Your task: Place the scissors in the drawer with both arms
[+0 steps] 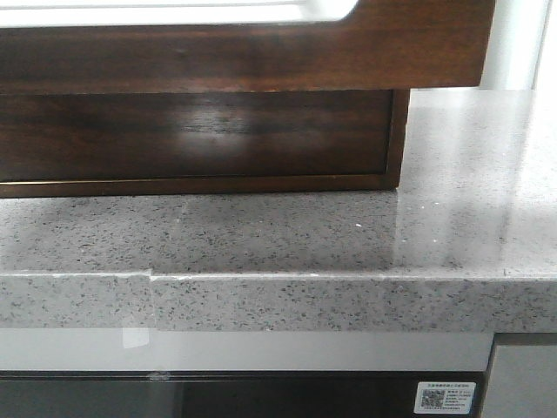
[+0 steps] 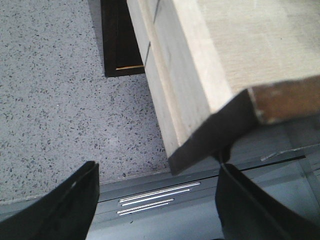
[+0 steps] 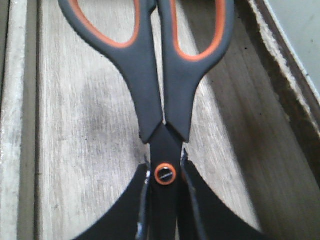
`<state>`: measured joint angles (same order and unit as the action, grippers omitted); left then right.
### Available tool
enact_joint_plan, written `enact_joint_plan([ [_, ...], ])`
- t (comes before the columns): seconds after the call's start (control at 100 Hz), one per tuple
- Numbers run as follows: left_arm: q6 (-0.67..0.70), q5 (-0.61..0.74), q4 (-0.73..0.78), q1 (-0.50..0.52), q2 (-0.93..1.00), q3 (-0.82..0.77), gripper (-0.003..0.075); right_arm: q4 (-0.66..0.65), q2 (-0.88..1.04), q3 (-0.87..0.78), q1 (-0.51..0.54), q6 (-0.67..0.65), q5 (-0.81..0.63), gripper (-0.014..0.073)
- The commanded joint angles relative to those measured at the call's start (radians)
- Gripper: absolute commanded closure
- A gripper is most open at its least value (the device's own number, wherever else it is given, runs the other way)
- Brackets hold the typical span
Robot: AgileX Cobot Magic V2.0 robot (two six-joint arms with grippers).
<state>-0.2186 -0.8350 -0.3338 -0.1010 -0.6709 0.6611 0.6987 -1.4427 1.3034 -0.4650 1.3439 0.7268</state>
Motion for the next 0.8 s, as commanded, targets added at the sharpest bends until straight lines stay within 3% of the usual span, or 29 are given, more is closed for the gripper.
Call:
enact_joint_plan([
  [0.0,0.007,0.066,-0.021,-0.001,-0.008,0.037,0.0259,0.030,0.026,0.032,-0.003,0.015,-0.056,0.0601],
  [0.19,0.007,0.066,-0.021,-0.001,-0.008,0.037,0.0259,0.026,0.026,0.032,-0.003,0.015,-0.053,0.0591],
  [0.39,0.007,0.066,-0.021,-0.001,-0.008,0.037,0.0259,0.026,0.026,0.032,-0.003,0.015,-0.053,0.0466],
  [0.69,0.007,0.066,-0.021,-0.001,-0.008,0.037,0.0259,0.026,0.069,0.032,-0.003,0.006,-0.064,0.0463],
  [0.79,0.007,0.066,-0.021,-0.001,-0.008,0.037,0.0259,0.026,0.125,0.032,0.004,-0.057,-0.064,0.0463],
])
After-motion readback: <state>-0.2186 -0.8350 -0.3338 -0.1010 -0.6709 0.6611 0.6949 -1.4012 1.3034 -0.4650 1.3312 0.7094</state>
